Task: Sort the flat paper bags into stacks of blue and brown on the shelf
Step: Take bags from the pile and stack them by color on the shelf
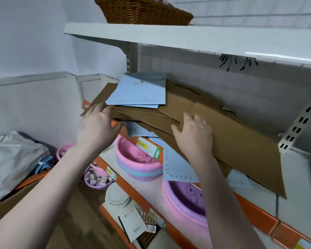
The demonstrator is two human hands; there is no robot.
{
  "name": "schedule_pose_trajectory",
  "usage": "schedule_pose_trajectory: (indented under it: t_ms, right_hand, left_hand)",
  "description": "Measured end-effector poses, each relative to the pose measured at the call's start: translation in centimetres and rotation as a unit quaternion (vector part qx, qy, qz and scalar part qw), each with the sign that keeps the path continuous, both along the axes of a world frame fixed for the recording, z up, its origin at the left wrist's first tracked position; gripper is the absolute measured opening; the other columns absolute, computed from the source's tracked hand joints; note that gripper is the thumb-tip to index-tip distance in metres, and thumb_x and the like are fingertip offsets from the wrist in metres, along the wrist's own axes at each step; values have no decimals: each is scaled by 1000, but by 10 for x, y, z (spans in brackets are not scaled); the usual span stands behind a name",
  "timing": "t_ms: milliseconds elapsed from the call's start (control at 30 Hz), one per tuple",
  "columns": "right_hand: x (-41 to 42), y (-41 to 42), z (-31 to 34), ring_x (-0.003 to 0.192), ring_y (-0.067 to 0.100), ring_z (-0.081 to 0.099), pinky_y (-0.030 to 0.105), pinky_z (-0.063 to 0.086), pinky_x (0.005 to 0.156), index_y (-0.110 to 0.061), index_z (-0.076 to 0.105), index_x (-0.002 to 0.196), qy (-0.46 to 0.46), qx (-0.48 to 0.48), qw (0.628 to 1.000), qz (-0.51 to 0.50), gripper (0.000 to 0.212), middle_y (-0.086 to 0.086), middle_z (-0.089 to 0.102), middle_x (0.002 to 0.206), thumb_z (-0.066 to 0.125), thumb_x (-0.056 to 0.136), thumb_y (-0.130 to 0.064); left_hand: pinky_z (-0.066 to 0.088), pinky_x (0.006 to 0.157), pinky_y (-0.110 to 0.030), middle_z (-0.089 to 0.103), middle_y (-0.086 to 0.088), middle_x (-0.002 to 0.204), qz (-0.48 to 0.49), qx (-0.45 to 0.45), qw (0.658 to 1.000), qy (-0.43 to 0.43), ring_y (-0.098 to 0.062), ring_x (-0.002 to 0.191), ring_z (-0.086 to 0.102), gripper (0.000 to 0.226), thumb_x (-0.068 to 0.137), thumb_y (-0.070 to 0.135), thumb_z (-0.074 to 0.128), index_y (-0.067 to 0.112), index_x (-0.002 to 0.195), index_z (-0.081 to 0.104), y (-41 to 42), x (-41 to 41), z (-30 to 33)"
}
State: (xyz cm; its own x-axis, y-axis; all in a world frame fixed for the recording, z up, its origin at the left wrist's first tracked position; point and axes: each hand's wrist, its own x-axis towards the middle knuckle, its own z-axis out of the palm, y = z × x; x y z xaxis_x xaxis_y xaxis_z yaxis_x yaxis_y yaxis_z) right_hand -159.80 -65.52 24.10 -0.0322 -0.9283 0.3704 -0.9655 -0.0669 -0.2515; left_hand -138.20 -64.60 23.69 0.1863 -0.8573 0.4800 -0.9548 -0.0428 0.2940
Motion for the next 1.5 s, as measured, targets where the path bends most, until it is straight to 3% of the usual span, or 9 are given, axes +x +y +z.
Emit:
schedule_pose_trajectory:
  t_ms: [133,433,600,767,1033,1200,1367,1500]
  right_hand:
    - [15,-51,10,125,27,41,37,31,103,-13,42,135,11,12,1000,9,48,12,47,133,42,97,-42]
    - [42,-121,7,110,24,50,36,38,93,-11,51,120,39,27,999,24,42,9,55,116,38,98,-44]
    - [57,-144,6,107,27,49,35,38,88,-7,51,117,51,47,998,1,42,12,54,114,37,98,-42]
    - [76,-158,8,106,28,49,35,39,86,-6,50,117,21,74,996,-33,43,14,54,115,37,98,-43]
    - [102,-172,9,116,28,43,33,36,92,-2,40,133,-4,53,993,-103,63,15,49,127,44,93,-51]
    - [116,-170,6,112,28,42,31,36,88,-3,40,129,-53,23,988,-145,71,14,46,123,52,87,-58]
    - [121,-161,5,106,32,50,30,34,71,-5,42,123,-101,0,975,-196,71,14,45,118,58,82,-60]
    - [124,-144,4,104,34,52,33,37,75,-5,47,117,-111,-16,966,-232,67,13,45,114,57,82,-61]
  left_hand:
    - [29,106,-39,43,-15,141,4,11,1000,-1,-30,133,34,53,88,34,60,9,134,49,-55,10,9]
    - [33,101,-43,43,-15,140,-15,60,998,-13,-33,131,35,55,89,42,56,10,133,48,-145,27,6]
    - [34,100,-44,45,-19,135,-55,81,995,-6,-37,126,38,49,91,41,52,7,128,51,-185,36,1]
    - [41,91,-43,53,-20,120,-87,117,989,-10,-39,113,47,52,91,55,42,11,119,52,-223,50,-3]
    - [50,82,-45,60,-16,101,-121,88,986,73,-36,93,57,67,74,70,54,10,104,51,-254,65,-5]
    - [42,88,-45,55,-20,117,-133,51,978,152,-38,111,48,73,68,55,73,9,119,47,-259,73,-3]
    - [39,85,-40,52,-18,121,-188,32,951,244,-34,112,43,70,62,43,81,10,115,49,-257,81,-1]
    - [36,80,-33,52,-14,122,-231,38,932,277,-24,106,43,70,63,39,82,14,120,50,-250,80,6]
